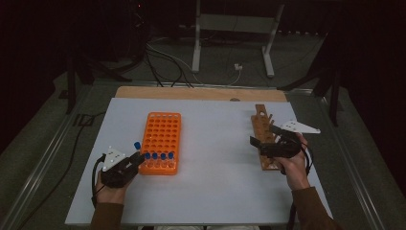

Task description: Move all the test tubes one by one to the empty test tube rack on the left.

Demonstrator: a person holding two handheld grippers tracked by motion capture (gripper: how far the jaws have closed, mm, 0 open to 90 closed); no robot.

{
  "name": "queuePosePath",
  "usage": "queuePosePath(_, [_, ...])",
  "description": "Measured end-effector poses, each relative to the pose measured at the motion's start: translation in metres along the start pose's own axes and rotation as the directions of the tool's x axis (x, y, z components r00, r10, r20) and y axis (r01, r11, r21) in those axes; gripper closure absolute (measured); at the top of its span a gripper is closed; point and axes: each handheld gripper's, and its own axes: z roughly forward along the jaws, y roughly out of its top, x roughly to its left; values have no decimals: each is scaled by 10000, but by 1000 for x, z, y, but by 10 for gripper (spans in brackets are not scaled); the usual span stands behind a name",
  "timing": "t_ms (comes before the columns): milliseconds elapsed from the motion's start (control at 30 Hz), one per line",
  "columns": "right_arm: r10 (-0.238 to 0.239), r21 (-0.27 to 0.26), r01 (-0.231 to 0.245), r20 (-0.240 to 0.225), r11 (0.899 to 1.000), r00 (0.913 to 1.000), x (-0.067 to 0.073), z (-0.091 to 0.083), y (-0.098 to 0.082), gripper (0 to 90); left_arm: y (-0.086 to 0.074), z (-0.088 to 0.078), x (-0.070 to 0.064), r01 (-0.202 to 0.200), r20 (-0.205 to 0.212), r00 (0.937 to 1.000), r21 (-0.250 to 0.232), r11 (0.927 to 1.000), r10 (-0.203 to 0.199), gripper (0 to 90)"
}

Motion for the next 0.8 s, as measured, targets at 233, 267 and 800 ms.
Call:
queuePosePath(233, [16,-4,-16,-41,10000,10000,0,0,0,19,-6,6,-4,-337,-181,9992,742,9967,351,783])
queuePosePath(267, [6,-1,-6,-51,10000,10000,0,0,-1,19,-6,6,-4,-375,-221,9990,810,9960,394,784])
queuePosePath(800, [-266,157,268,-88,9995,9996,4,1,-8,18,-9,9,-8,-632,-431,9966,1447,9875,701,782])
